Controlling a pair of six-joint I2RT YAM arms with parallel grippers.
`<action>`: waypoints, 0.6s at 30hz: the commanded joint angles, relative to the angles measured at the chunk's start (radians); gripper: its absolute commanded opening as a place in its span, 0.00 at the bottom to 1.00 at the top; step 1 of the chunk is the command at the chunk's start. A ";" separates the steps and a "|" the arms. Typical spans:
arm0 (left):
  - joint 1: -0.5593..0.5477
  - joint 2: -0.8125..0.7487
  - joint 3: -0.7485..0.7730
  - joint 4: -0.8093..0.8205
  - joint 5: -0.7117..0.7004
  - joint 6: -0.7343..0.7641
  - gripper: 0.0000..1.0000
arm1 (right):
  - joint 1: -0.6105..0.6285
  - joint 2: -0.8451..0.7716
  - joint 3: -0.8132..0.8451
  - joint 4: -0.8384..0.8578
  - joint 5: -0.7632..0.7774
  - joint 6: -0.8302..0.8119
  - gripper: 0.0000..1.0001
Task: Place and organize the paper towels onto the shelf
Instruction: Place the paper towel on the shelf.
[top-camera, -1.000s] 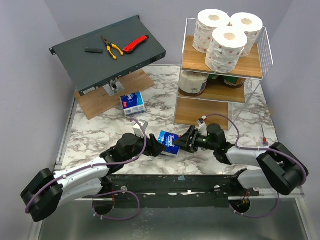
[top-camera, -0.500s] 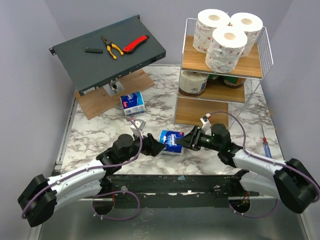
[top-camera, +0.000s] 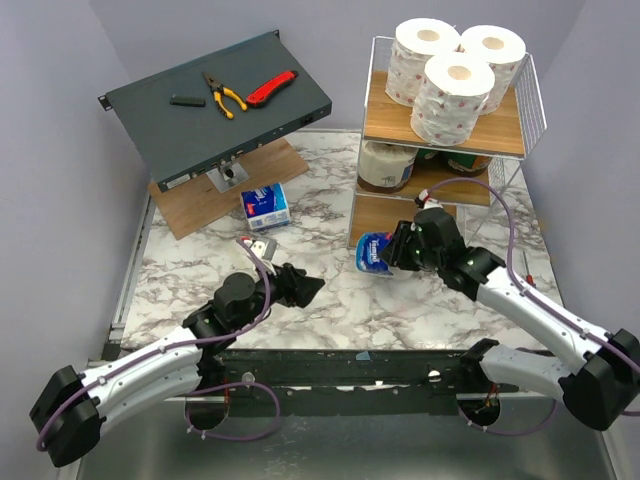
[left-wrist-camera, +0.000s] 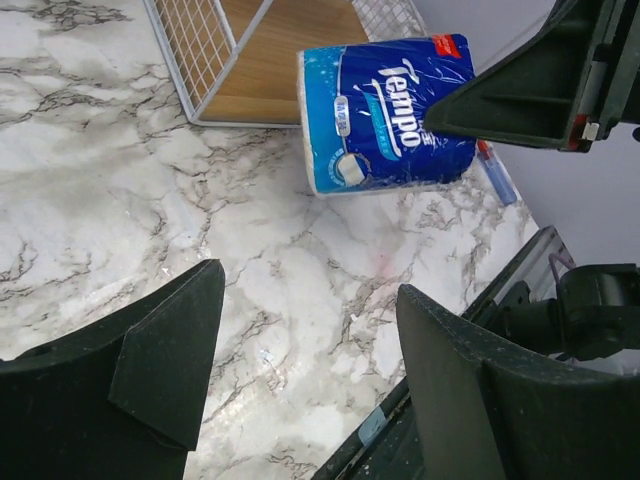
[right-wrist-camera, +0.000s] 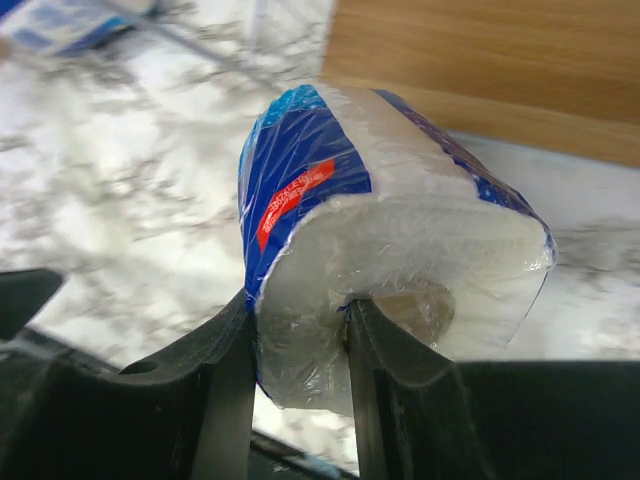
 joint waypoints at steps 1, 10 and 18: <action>-0.002 0.034 0.017 0.006 -0.020 0.009 0.72 | 0.004 0.057 0.073 -0.157 0.231 -0.115 0.32; -0.002 0.071 0.039 0.025 -0.009 -0.003 0.72 | 0.003 0.113 0.101 -0.087 0.354 -0.127 0.30; -0.002 0.119 0.054 0.050 0.004 -0.013 0.72 | 0.003 0.171 0.120 -0.041 0.474 -0.141 0.29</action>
